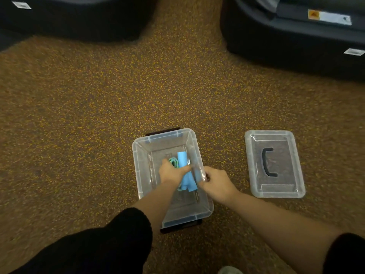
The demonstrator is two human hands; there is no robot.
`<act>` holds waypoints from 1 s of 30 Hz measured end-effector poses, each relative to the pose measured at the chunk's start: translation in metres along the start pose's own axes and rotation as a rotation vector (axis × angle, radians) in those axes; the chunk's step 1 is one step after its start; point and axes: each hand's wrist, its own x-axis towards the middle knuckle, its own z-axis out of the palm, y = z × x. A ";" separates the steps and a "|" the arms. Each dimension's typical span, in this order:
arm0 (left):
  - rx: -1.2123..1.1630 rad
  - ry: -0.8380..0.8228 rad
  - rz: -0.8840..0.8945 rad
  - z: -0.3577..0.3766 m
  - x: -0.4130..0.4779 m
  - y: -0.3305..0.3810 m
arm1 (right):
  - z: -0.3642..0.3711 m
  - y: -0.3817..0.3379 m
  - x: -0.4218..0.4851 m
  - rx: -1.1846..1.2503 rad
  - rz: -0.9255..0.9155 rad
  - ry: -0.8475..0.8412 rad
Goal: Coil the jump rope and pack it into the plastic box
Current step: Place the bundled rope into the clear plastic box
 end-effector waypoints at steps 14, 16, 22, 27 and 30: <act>0.157 0.192 -0.115 0.001 -0.005 -0.002 | -0.004 0.006 0.002 0.236 0.150 0.012; 0.159 0.199 -0.112 0.000 -0.004 -0.002 | -0.010 0.011 0.008 0.301 0.203 0.104; 0.187 0.213 0.066 -0.010 -0.003 0.000 | -0.034 0.060 0.030 -0.023 0.434 0.405; 0.402 0.221 0.272 -0.015 -0.009 0.002 | -0.047 0.083 0.034 -0.364 0.653 0.354; 0.593 0.231 0.403 -0.017 -0.011 0.005 | -0.048 0.093 0.037 -0.391 0.714 0.323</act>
